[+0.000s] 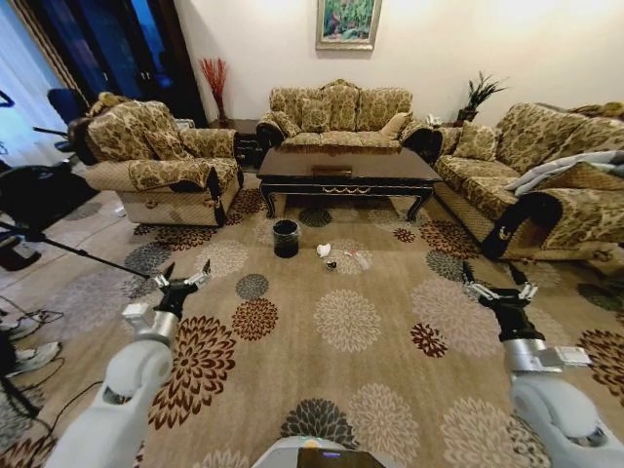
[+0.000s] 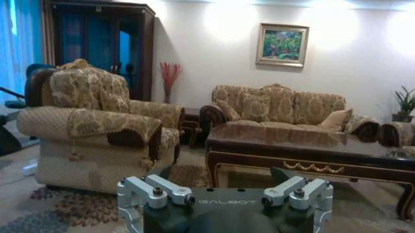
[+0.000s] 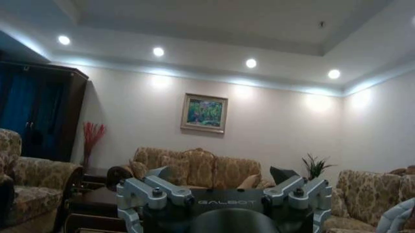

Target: Move to the front of the table and pick up the trash from the floor, then place it into the trash bin.

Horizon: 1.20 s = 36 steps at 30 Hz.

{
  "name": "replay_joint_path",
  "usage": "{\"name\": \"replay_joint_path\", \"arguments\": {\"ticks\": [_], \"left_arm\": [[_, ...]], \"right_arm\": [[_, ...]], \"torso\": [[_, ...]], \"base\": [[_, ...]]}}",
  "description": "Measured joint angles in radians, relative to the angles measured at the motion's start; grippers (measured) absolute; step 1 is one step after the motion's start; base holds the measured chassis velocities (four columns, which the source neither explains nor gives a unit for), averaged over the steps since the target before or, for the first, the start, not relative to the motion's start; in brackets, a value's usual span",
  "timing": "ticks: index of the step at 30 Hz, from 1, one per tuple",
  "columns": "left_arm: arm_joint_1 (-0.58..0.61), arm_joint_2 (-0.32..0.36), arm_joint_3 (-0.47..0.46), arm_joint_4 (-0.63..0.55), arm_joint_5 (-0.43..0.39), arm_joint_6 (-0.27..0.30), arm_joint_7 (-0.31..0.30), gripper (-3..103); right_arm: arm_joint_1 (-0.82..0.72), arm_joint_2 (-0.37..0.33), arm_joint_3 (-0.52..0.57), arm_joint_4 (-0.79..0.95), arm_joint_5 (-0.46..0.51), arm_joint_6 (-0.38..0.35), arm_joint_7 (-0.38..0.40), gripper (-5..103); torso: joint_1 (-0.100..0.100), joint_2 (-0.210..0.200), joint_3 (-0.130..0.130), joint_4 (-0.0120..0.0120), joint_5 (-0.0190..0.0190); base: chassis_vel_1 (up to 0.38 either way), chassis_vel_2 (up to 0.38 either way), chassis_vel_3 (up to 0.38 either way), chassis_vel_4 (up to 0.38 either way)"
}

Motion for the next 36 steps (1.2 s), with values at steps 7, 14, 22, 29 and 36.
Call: {"name": "replay_joint_path", "arguments": {"ticks": [7,14,22,29,36], "left_arm": [[-0.003,0.004,-0.031,-0.068,0.001,-0.005,0.003,100],[-0.006,0.003,-0.044,-0.079,0.003,-0.008,0.013,100],[-0.009,-0.007,-0.035,-0.077,0.044,-0.005,-0.023,100],[-0.005,-0.025,-0.025,-0.083,0.069,0.014,-0.069,100],[0.0,-0.024,-0.03,-0.085,0.072,0.012,-0.058,100]], "right_arm": [[0.009,0.006,-0.008,0.001,-0.002,0.006,-0.008,100],[0.014,0.007,-0.008,-0.003,-0.002,0.009,-0.014,100],[0.02,0.002,-0.007,-0.007,0.002,0.012,-0.017,100],[0.043,-0.003,-0.013,-0.026,0.01,0.012,-0.013,100],[0.072,-0.005,-0.03,-0.05,0.013,0.011,-0.009,100]], "torso": [[0.0,0.0,0.0,0.0,0.0002],[0.0,0.0,0.0,-0.0001,0.0001],[0.0,0.0,0.0,-0.0001,0.0001],[-0.012,-0.027,-0.015,0.0,0.0001],[-0.029,-0.066,-0.036,0.0,0.0001]], "base": [[0.0,0.0,0.0,0.0],[0.0,0.0,0.0,0.0],[0.0,0.0,0.0,0.0],[0.0,0.0,0.0,0.0],[0.0,0.0,0.0,0.0]]}}
